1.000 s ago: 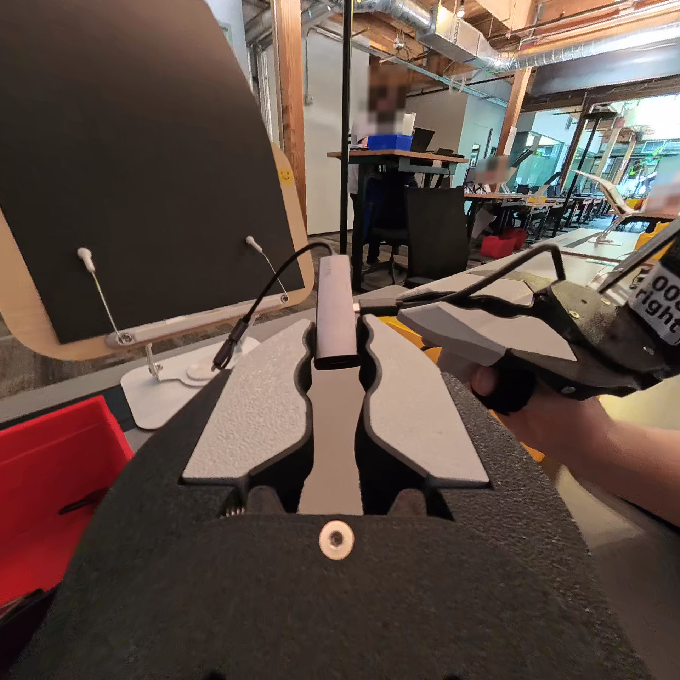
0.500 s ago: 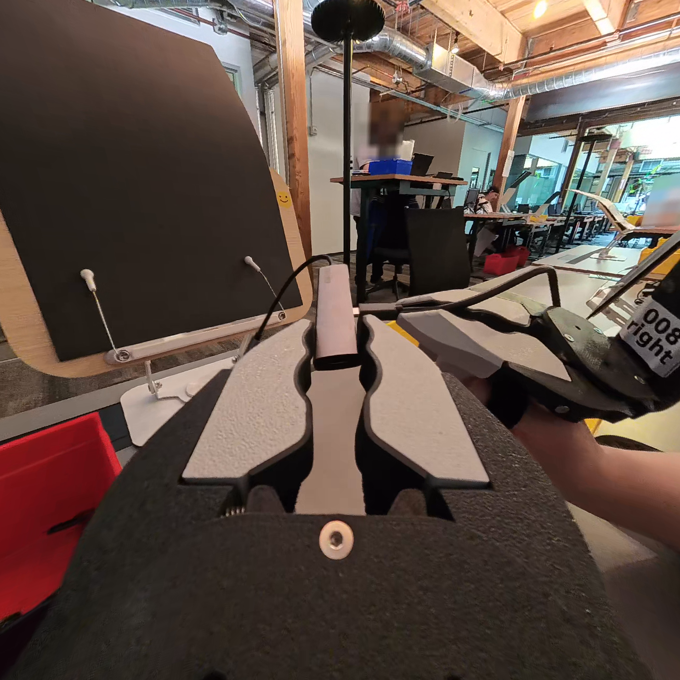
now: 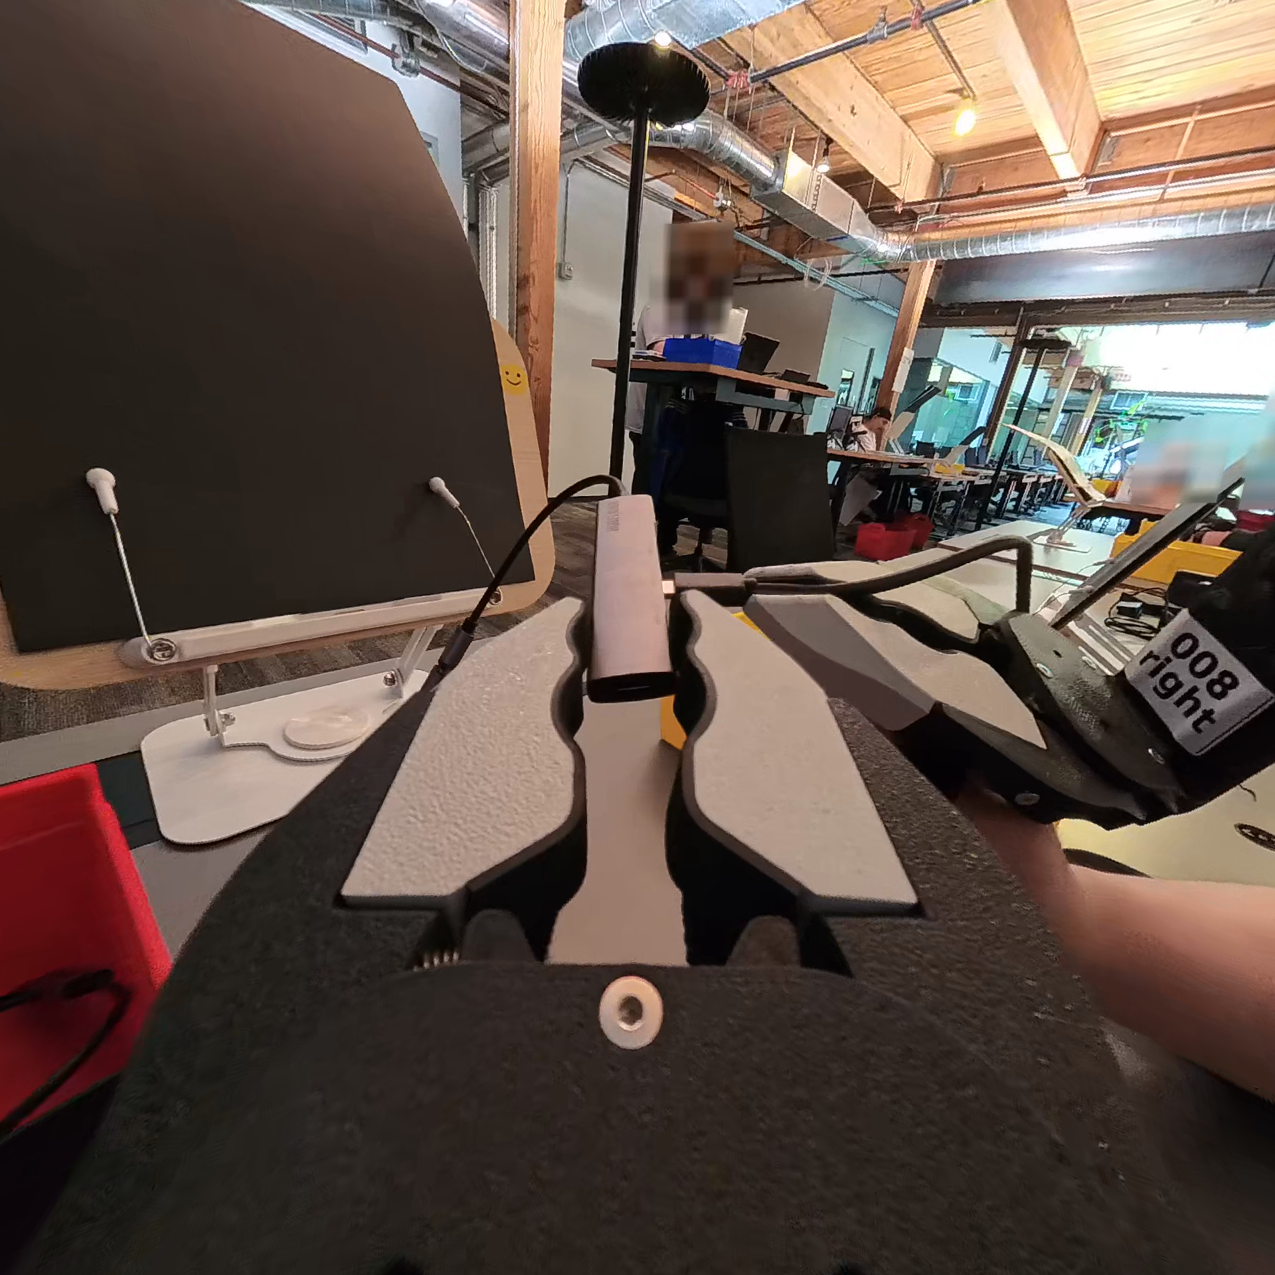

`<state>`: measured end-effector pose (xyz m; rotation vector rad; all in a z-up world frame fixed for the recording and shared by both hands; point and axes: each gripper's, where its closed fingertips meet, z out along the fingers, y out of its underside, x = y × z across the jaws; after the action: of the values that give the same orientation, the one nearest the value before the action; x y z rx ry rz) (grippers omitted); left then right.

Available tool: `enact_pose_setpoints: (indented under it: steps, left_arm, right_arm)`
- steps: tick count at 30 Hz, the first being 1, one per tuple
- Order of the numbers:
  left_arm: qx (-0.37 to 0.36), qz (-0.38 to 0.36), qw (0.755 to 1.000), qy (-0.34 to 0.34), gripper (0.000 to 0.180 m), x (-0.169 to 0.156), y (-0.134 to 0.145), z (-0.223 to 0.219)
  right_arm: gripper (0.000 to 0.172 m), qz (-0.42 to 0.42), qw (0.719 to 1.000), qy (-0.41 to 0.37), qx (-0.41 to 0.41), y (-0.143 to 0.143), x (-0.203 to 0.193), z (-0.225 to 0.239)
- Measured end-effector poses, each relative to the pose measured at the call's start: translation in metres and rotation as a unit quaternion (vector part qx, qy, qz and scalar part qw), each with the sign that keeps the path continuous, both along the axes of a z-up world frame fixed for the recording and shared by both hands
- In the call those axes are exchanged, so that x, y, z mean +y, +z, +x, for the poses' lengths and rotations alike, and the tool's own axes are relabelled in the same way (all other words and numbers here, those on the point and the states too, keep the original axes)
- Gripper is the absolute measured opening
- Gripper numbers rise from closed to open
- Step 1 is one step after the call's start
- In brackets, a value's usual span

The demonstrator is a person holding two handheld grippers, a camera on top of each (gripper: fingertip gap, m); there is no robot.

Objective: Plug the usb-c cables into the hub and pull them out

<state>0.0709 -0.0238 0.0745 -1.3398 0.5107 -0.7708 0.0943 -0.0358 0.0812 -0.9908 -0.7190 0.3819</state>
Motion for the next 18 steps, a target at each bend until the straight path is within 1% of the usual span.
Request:
enact_pose_setpoints:
  steps: [4,7,9,18]
  left_arm:
    - [0.018,0.004,1.000,0.006,0.022,0.001,-0.003,0.000]
    - [0.042,-0.005,0.999,0.004,0.026,0.002,-0.010,0.005]
    - [0.032,-0.006,0.999,0.002,0.028,0.002,-0.010,0.007]
    - [0.008,-0.005,1.000,-0.004,0.024,0.001,-0.005,0.003]
  right_arm:
    - [0.006,0.005,1.000,-0.004,-0.007,-0.001,0.000,0.000]
    - [0.006,0.010,1.000,-0.005,-0.005,0.000,0.000,0.000]
    - [0.006,0.009,1.000,-0.006,-0.005,0.000,0.000,0.001]
    - [0.006,0.005,1.000,0.002,-0.007,0.000,0.000,0.000]
